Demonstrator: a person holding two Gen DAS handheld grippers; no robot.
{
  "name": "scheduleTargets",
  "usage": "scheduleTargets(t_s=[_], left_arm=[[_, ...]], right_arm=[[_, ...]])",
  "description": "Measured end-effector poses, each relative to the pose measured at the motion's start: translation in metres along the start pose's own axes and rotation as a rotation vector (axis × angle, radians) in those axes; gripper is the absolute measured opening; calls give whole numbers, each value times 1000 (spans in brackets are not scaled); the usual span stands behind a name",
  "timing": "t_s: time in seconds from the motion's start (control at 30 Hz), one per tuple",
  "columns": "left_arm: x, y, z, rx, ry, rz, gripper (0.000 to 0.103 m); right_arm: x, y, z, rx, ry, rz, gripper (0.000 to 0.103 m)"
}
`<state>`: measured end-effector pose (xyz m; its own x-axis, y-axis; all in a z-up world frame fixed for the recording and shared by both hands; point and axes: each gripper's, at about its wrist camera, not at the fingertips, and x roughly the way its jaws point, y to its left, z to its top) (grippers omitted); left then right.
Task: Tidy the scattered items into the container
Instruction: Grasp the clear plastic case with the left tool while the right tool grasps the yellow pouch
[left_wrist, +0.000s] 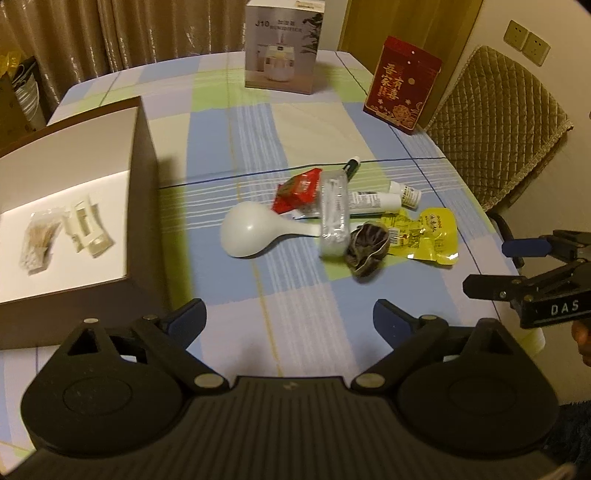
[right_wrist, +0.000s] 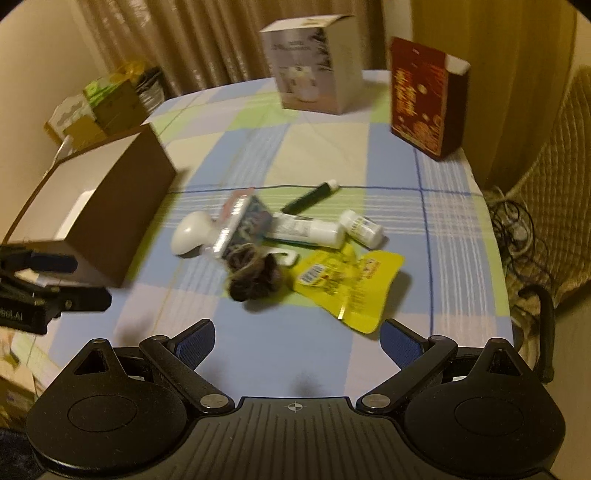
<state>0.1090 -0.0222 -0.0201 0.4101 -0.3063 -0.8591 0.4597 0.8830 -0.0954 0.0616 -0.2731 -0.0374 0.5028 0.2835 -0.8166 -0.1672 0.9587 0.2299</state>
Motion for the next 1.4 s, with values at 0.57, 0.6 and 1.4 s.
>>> scheduleTargets(t_s=[0.57, 0.6, 1.4], left_arm=[[58, -20, 37, 35, 62, -14, 90], [61, -21, 39, 39, 66, -12, 90], [108, -20, 71, 64, 115, -27, 86]], right_arm=[[42, -94, 8, 320, -56, 175, 74], [44, -96, 8, 320, -60, 183, 74], [65, -99, 7, 219, -15, 229, 26]])
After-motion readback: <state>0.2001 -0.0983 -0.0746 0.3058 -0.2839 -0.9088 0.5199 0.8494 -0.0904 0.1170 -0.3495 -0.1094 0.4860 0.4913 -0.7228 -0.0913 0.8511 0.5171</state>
